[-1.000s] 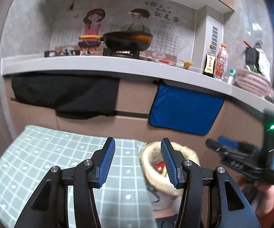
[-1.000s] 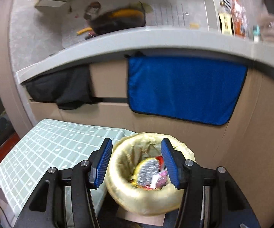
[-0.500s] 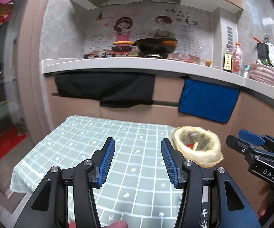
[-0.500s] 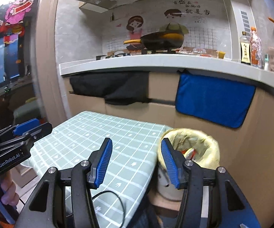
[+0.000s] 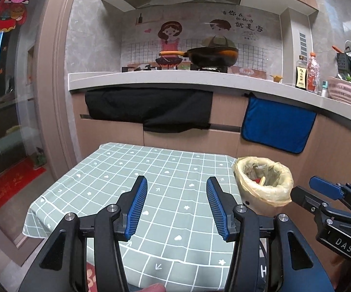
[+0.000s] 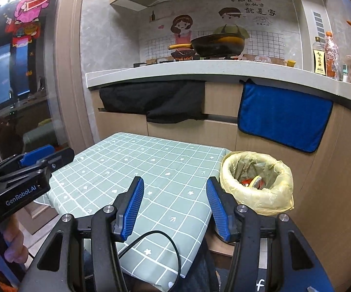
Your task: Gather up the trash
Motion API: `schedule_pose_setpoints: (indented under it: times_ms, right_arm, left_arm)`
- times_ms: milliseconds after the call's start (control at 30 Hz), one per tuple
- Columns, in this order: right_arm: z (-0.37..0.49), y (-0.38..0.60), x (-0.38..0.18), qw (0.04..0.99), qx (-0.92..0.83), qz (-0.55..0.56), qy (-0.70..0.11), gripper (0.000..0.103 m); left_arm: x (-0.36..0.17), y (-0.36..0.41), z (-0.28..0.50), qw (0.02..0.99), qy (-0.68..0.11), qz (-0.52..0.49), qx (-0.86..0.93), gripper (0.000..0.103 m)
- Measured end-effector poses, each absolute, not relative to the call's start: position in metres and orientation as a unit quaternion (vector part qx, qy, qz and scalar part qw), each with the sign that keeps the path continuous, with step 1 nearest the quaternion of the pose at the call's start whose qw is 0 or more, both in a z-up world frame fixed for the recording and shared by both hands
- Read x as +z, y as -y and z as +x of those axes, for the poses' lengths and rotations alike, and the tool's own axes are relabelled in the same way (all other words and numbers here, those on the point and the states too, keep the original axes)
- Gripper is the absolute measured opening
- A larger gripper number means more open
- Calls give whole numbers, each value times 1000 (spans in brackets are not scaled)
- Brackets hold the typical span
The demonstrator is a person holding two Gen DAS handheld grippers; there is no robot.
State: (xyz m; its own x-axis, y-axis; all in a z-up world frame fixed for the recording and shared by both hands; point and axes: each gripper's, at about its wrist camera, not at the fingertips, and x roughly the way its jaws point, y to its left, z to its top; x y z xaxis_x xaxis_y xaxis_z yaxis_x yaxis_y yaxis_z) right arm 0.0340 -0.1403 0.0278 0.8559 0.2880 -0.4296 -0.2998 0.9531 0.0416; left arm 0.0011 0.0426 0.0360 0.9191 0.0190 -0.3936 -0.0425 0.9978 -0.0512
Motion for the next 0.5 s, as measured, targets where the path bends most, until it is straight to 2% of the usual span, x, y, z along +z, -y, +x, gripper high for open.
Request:
schedule_pose_setpoints:
  times_ms: [500]
  right_arm:
    - [33, 141, 27, 964, 146, -13, -220, 51]
  left_arm:
    - [34, -47, 2, 977, -210, -31, -2, 52]
